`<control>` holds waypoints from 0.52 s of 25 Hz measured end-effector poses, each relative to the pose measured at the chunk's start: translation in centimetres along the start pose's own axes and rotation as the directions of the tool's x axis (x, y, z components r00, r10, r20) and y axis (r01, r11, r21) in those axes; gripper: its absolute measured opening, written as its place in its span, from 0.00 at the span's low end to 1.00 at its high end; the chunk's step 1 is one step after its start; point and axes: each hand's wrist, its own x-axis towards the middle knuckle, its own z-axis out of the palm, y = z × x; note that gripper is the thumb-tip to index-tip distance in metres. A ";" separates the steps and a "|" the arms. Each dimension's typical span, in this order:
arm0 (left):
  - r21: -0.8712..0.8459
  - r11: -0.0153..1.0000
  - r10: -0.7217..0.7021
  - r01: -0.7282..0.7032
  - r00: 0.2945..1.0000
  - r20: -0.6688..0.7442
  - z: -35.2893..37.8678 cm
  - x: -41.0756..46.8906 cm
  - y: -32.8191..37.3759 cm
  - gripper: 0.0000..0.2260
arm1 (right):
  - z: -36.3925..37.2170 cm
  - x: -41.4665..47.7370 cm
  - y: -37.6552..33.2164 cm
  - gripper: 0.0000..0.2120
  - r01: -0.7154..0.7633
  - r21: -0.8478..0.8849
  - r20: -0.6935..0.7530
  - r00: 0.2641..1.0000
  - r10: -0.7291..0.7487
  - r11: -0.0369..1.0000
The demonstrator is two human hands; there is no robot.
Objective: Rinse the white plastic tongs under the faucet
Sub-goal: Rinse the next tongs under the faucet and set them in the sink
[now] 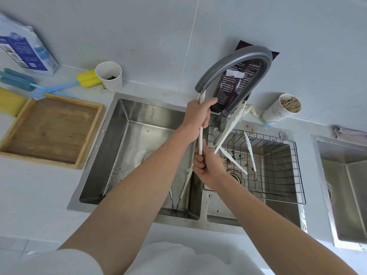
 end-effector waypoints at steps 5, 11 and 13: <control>-0.174 0.984 -0.043 0.049 0.998 0.038 -0.7 -0.3 0.3 0.22 | 0.4 -0.4 -0.8 0.20 -0.069 -0.051 0.075 0.995 0.072 0.996; -0.335 0.938 -0.044 0.090 0.989 0.144 -2.0 -0.2 -0.3 0.22 | 0.0 -0.5 -1.4 0.17 -0.234 -0.037 0.255 0.938 0.236 0.971; -0.399 0.908 -0.072 0.128 0.986 0.153 -2.2 0.0 -0.6 0.20 | 0.2 -0.8 -1.4 0.16 -0.281 0.011 0.314 0.912 0.264 0.960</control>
